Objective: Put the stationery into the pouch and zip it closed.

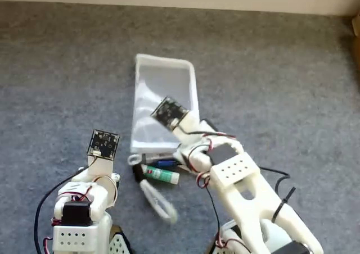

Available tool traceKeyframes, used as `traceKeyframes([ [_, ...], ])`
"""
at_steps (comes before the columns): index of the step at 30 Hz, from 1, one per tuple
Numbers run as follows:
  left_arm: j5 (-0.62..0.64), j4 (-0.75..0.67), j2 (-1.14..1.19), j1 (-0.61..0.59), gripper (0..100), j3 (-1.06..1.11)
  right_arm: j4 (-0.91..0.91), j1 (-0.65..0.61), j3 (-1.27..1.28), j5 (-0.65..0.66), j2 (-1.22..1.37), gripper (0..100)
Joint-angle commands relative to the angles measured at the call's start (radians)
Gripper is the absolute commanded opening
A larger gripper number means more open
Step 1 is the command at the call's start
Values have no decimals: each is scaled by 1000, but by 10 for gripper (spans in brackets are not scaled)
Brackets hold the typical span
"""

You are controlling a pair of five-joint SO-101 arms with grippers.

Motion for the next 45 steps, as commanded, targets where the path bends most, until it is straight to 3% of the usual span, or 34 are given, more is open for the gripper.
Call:
traceKeyframes([
  [1,5,-17,-5,-5,7,18,8,48,-27,9,-24,296],
  [11,5,-17,-5,-5,7,18,337,-133,-51,8,-348,293],
  [16,5,-17,-5,-5,7,18,415,-289,-56,-184,-455,293],
  [24,5,-17,-5,-5,7,18,321,-452,-56,-265,-344,293],
  [45,5,-17,-5,-5,7,18,-41,-455,-48,-350,12,293],
])
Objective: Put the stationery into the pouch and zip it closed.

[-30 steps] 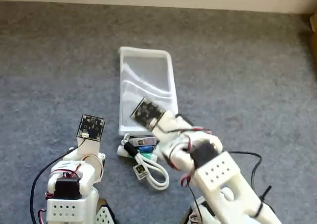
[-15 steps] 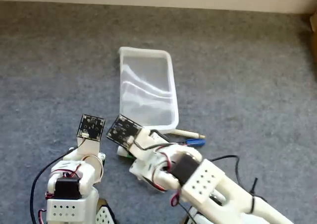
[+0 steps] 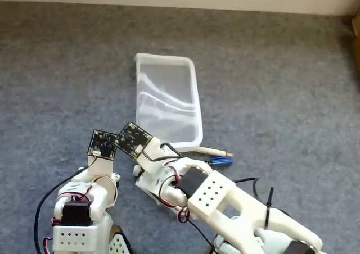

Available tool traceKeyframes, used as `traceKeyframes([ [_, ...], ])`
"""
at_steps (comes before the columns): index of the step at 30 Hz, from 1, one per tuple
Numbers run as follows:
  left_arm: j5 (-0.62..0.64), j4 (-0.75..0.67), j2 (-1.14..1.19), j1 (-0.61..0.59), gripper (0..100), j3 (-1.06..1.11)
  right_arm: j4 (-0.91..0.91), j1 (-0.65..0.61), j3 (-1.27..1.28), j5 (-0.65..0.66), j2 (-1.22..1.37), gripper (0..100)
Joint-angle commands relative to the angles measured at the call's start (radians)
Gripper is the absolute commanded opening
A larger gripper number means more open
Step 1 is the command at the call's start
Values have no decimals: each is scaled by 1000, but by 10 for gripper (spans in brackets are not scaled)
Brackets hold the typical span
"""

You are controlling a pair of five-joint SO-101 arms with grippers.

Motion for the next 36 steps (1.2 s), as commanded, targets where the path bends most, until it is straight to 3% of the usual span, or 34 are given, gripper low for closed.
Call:
traceKeyframes([
  [1,5,-17,-5,-5,7,18,-41,-8,-48,-11,62,293],
  [10,5,-17,-5,-5,7,18,-41,-2,-50,-11,170,290],
  [17,5,-17,-5,-5,7,18,-39,-2,-58,-11,159,87],
  [22,5,-17,-5,-5,7,18,-36,-1,-58,-11,159,17],
  [30,5,-17,-5,-5,7,18,62,108,-74,-11,151,5],
  [36,5,-17,-5,-5,7,18,154,134,-110,-11,-7,5],
])
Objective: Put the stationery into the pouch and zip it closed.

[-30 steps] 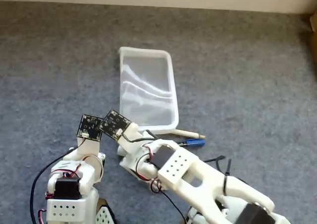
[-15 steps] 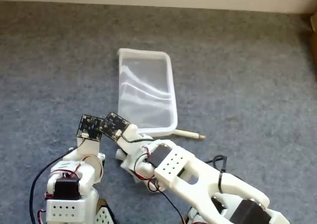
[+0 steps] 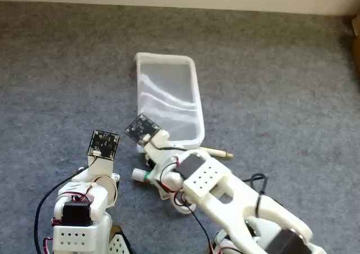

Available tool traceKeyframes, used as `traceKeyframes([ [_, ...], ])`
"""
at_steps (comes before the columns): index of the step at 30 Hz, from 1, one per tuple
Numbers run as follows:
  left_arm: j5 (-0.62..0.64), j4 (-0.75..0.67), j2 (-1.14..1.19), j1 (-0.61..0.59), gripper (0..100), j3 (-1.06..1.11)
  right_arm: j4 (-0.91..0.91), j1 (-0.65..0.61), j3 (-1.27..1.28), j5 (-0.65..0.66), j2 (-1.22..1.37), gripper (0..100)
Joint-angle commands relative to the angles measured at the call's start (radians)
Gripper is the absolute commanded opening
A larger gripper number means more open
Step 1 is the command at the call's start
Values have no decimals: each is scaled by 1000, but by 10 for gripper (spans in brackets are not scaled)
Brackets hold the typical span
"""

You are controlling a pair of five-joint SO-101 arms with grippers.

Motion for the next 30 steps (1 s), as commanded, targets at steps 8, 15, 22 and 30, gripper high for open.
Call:
traceKeyframes([
  [8,5,-17,-5,-5,7,18,137,70,-61,-11,-240,5],
  [15,5,-17,-5,-5,7,18,139,111,-36,-5,-171,10],
  [22,5,-17,-5,-5,7,18,254,111,-67,-9,-70,168],
  [30,5,-17,-5,-5,7,18,266,113,-99,-11,-61,173],
])
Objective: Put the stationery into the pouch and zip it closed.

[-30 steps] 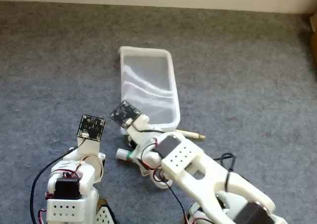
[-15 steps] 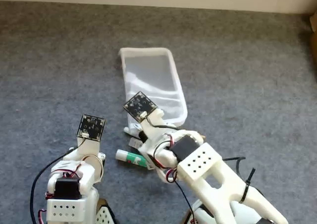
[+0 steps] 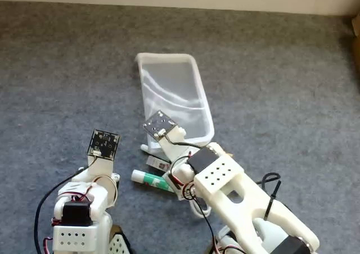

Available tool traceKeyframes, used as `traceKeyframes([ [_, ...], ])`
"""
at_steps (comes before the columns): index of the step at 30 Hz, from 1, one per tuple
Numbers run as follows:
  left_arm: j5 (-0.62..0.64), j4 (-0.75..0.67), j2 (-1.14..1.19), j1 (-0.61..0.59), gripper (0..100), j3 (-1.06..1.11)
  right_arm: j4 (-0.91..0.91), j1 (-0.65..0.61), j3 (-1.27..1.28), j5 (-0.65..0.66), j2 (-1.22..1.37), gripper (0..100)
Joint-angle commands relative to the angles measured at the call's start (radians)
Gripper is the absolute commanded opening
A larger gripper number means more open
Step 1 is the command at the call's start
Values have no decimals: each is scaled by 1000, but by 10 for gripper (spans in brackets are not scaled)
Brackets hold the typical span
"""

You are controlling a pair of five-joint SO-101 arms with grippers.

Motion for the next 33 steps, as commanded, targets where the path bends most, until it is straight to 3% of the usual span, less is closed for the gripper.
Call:
traceKeyframes([
  [1,5,-17,-5,-5,7,18,-18,13,-56,-11,-4,173],
  [7,5,-17,-5,-5,7,18,-113,10,-51,-11,-2,173],
  [18,5,-17,-5,-5,7,18,-116,15,-85,-9,177,173],
  [33,5,-17,-5,-5,7,18,-156,15,-120,-11,191,160],
])
